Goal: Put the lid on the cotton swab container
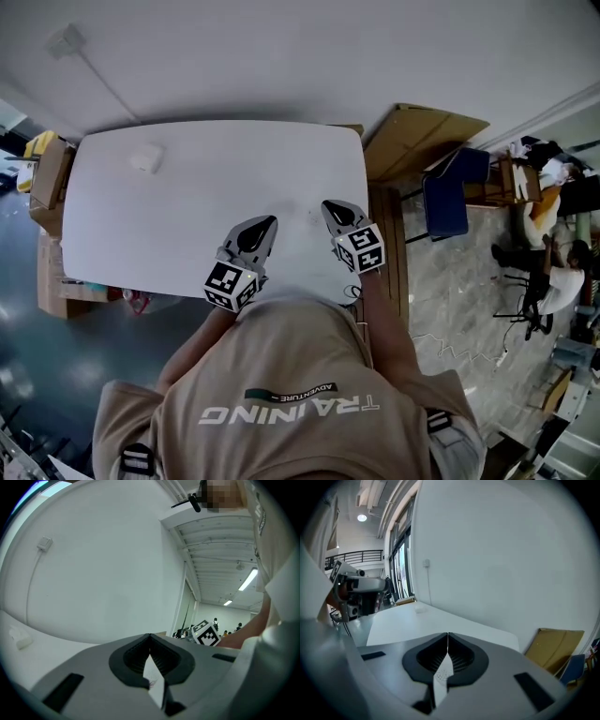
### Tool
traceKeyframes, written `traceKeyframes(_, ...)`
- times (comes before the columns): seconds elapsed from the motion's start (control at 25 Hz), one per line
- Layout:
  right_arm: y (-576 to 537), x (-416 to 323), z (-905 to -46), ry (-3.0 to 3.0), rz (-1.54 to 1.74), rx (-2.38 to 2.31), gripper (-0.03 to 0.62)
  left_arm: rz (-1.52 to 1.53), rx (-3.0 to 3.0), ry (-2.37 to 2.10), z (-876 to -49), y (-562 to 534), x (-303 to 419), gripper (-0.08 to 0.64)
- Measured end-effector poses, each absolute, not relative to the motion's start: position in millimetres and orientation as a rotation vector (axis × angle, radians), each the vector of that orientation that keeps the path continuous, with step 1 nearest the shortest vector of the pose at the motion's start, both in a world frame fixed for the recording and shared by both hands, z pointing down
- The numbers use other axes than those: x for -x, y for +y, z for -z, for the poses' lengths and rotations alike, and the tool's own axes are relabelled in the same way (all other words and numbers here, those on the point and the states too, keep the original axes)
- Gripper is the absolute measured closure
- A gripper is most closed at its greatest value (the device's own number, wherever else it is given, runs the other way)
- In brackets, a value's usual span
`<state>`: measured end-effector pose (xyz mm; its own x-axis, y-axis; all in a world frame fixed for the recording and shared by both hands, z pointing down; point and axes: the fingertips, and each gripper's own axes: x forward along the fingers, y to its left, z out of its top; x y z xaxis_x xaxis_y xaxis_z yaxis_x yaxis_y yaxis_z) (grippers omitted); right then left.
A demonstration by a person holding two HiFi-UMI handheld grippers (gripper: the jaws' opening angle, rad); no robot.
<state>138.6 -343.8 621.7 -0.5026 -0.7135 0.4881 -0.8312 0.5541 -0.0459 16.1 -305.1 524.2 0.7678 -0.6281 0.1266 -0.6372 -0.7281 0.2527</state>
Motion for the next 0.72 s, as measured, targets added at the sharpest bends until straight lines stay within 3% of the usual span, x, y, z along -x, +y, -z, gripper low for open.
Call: traceKeyframes(0.72,-349,-132,-683,-2.276,-0.571,-1.186,0.574,-0.067,-2.65,-1.0,-534,-296,5,0.548)
